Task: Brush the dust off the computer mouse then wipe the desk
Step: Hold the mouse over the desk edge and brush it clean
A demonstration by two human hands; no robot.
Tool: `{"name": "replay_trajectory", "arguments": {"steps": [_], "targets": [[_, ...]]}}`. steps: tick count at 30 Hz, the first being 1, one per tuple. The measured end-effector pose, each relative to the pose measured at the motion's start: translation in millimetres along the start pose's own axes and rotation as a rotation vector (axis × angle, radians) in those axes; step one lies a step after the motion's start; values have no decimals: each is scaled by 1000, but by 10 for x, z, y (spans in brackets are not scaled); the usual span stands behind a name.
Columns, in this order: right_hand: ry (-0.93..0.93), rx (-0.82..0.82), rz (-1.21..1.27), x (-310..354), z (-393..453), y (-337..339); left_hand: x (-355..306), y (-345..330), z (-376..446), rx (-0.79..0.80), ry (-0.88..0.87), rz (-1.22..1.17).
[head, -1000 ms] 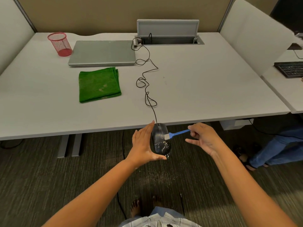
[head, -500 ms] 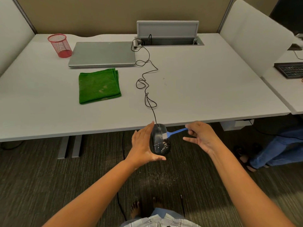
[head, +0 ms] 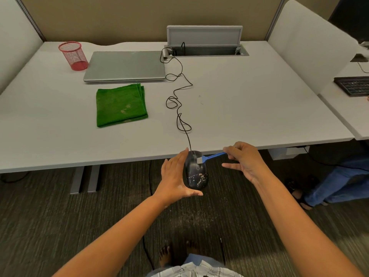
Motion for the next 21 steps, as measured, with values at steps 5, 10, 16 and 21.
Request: {"name": "replay_trajectory", "arguments": {"steps": [5,10,16,21], "targets": [[0,31,-50,19,-21,-23,1,27,4,4,-11,15],[41,35,-46,96,-24,-100,2,16,27,13,-13,14],[27,59,-96,65,-39,-61,19,18,44,18,-3,30],[35,42,-44,97,-10,-53,31,-10,32,24,-1,17]]}}
Point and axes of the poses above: each hand's wrist, its own z-axis towards the middle knuckle, its own y-axis out of the back of the hand, x = y × z, the point moved 4 cm from there along z, towards the middle knuckle, and after that the axes turned 11 degrees about y, right-handed, at the moved point
